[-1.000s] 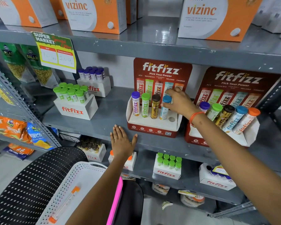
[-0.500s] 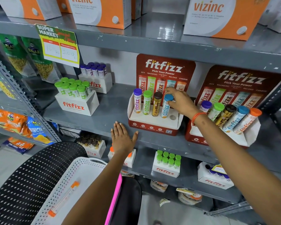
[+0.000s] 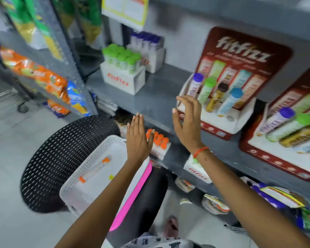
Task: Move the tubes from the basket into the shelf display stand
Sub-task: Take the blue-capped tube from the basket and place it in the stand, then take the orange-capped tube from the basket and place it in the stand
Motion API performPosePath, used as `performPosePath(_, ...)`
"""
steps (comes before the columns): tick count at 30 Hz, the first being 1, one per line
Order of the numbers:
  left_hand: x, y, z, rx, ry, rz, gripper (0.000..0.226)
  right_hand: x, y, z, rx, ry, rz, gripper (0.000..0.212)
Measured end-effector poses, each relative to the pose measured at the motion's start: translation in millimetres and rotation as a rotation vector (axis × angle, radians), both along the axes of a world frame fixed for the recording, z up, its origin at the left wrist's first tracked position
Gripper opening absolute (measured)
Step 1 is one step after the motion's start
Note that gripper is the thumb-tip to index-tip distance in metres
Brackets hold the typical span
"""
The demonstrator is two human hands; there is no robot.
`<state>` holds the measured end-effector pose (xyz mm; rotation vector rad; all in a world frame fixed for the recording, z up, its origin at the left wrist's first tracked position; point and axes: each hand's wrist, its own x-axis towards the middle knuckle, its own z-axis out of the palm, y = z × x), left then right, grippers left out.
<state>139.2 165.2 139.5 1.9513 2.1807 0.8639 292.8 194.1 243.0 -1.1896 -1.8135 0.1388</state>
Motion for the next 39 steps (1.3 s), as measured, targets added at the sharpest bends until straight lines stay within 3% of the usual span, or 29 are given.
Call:
performPosePath(1, -30, -18, -18, -0.016, -0.011, 0.104, 0.064, -37, -3, -23, -0.074, 0.001, 0.104, 0.029)
performPosePath(7, -74, -86, -60, -0.158, -0.025, 0.268, 0.062, -103, -18, -104, -0.309, -0.08, 0.266, 0.028)
performPosePath(14, -152, -182, -144, -0.428, -0.028, 0.571, 0.07, -212, -55, -214, -0.632, -0.559, 0.592, 0.038)
performPosePath(18, -160, -200, -166, -0.509, -0.043, 0.575, 0.065, -258, -61, -243, -0.576, -0.911, 0.793, 0.04)
performPosePath(27, -160, -200, -173, -0.599, 0.02, 0.561, 0.066, -283, -71, -257, -0.459, -1.271, 0.875, 0.032)
performPosePath(31, -158, -199, -169, -0.627, 0.033, 0.567, 0.069, -262, -74, -244, -0.3, -1.205, 0.852, 0.02)
performPosePath(33, -155, -197, -165, -0.675, 0.049, 0.578, 0.07, -252, -71, -235, -0.289, -1.152, 0.786, 0.029)
performPosePath(39, -149, -185, -149, -0.848, 0.207, 0.566, 0.072, -207, -41, -175, -0.586, -0.567, 0.547, 0.038)
